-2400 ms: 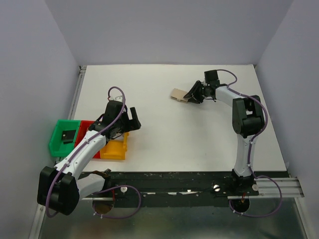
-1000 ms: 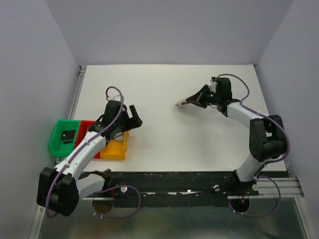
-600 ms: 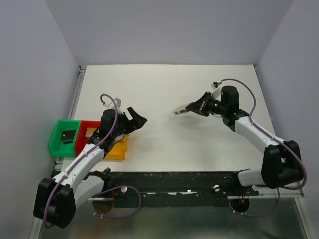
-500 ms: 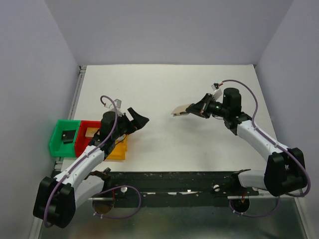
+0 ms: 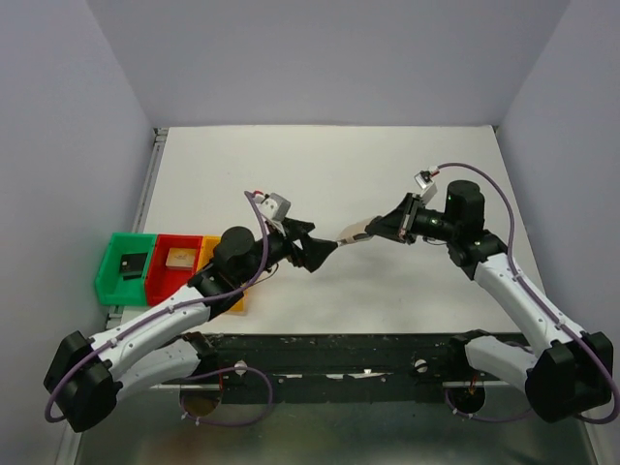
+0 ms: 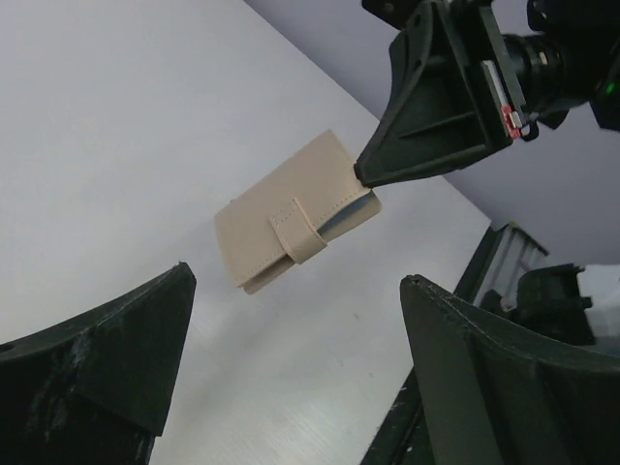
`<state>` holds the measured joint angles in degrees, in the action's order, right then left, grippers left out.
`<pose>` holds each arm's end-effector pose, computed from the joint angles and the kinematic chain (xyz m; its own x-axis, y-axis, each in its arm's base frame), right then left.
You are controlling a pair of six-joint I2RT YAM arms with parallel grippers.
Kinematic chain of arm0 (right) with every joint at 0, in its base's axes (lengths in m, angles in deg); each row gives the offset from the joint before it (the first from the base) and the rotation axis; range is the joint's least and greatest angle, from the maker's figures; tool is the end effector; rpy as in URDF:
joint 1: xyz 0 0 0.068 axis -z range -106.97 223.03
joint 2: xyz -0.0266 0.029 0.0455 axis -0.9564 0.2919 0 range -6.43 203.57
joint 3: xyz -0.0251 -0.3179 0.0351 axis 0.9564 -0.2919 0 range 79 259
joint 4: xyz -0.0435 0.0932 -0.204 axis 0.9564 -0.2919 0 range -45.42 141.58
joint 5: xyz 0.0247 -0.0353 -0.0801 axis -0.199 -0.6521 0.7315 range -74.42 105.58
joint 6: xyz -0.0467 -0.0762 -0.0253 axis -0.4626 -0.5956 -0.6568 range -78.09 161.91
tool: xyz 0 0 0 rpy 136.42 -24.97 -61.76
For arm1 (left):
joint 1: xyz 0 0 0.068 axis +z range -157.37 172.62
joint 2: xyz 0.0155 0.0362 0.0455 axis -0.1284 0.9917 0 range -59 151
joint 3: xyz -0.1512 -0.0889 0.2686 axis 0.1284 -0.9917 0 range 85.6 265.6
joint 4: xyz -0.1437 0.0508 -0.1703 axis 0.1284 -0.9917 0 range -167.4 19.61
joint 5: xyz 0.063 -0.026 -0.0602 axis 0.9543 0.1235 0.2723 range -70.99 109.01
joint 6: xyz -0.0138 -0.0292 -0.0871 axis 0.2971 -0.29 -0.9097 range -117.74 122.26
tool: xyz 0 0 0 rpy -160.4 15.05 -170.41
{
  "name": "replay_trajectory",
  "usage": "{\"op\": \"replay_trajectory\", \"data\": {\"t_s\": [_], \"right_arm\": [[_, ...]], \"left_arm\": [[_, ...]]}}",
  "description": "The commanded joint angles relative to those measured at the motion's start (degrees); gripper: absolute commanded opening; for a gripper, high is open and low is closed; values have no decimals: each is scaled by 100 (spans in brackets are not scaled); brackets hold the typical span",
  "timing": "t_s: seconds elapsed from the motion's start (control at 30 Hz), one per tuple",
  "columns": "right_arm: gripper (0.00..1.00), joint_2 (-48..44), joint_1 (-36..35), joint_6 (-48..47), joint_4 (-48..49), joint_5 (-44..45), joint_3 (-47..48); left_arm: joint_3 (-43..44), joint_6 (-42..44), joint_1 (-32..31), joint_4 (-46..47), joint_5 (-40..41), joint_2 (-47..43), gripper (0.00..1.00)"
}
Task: Take the credit cards out of the card holder
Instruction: Remove the credit card from the card holder.
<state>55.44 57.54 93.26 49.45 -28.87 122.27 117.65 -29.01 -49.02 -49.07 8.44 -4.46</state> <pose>0.1915 0.1138 0.3325 -0.8549 0.3416 -0.3904 -0.2468 0.3942 0.8853 0.1476 -0.1515 0.3409 -0.4232 -0.3065 -0.8526 0.6676 0.5307 -0.5222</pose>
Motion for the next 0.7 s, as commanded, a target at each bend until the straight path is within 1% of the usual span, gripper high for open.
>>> {"op": "replay_trajectory", "data": {"t_s": [0.0, 0.07, 0.17, 0.23, 0.33, 0.47, 0.57, 0.67], "right_arm": [[0, -122, -33, -99, -762, -275, 340], [0, -166, -33, -99, -903, -275, 393], [0, -219, -33, -108, -1043, -319, 446], [0, -254, -34, -134, -1131, -337, 481], [0, -307, -34, -187, -1263, -345, 534], [0, -324, -33, -213, -1369, -398, 604], [0, -342, -34, -205, -1395, -424, 631], [0, -351, -42, -205, -1404, -442, 630]], "left_arm": [[231, 2288, -843, -58, 1003, -6, 99], [223, 3009, -1142, -14, 1276, 47, 99], [-5, 3950, -1424, 388, 1198, 91, 99], [-120, 4460, -1565, 635, 1154, 161, 99], [-199, 4997, -1671, 934, 1128, 320, 99], [-95, 5341, -1689, 1085, 855, 618, 99], [20, 5368, -1715, 1190, 600, 794, 99], [90, 5342, -1768, 1304, 547, 1014, 99]]}}
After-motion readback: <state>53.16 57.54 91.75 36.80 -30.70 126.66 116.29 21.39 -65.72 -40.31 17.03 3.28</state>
